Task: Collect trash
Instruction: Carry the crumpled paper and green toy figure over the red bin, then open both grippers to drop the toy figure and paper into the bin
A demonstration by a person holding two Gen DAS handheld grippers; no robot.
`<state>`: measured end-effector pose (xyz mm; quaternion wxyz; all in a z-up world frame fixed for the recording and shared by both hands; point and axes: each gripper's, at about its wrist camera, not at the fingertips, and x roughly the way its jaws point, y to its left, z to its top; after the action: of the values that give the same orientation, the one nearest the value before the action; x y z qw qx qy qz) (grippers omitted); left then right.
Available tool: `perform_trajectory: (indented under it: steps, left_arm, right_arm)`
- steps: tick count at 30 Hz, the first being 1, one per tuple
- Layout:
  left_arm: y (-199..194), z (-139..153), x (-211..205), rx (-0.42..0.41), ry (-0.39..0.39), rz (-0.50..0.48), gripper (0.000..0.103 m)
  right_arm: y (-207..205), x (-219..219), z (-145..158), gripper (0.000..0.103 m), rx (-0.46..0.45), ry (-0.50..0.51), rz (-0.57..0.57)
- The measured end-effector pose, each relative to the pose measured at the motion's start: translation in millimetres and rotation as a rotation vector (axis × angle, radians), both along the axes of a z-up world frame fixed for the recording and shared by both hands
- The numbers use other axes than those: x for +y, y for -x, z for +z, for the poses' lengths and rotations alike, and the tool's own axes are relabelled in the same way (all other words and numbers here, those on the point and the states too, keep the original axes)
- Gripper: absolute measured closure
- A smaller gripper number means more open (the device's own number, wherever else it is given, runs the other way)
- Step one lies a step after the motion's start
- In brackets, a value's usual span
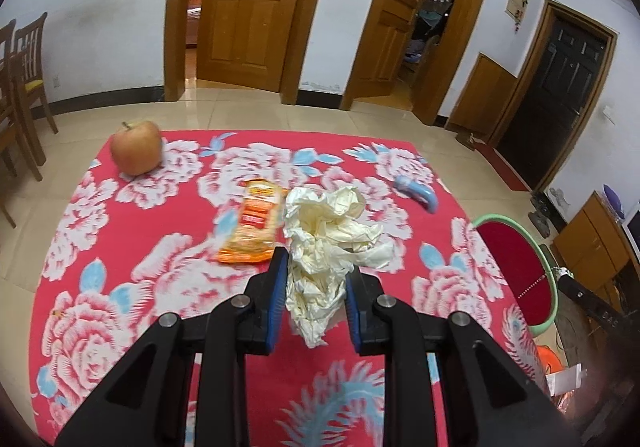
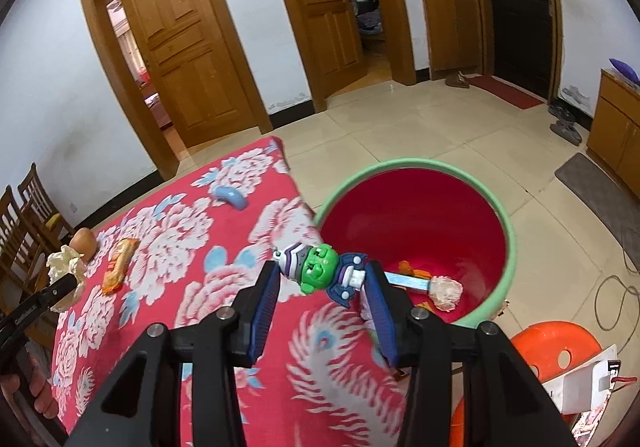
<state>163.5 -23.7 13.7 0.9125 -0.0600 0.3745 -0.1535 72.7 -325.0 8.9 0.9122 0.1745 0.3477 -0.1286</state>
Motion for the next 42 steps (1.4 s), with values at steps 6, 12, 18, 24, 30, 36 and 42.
perform_trajectory:
  steps: [6,12,18,24,30,36,42]
  left_arm:
    - [3,1,-33,0.008,-0.007,-0.048,0.077]
    - [4,1,-70,0.018,-0.027,-0.105,0.077]
    - [2,-1,-102,0.025,-0.044,-0.158,0.077]
    - [1,-3,-129,0.034,-0.055,-0.203,0.077]
    - [-1,-8,-150,0.047,-0.068,-0.235,0.077]
    - [-1,-13,-171,0.058,-0.081,-0.272,0.077]
    - [0,-17,-197,0.067,-0.081,-0.328,0.077]
  right_arm:
    - [5,-23,-7,0.056,0.001,-0.028,-0.033]
    - [6,-42,-16,0.056,0.004,-0.062,-0.061]
    - [5,-60,-26,0.056,0.017,-0.088,-0.090]
    - [0,-72,-35,0.055,0.036,-0.105,-0.101]
    - [4,-78,-34,0.052,0.024,-0.100,-0.097]
    - [8,-83,-30,0.048,0.011,-0.115,-0.103]
    - [18,-88,-25,0.042,-0.010,-0.115,-0.129]
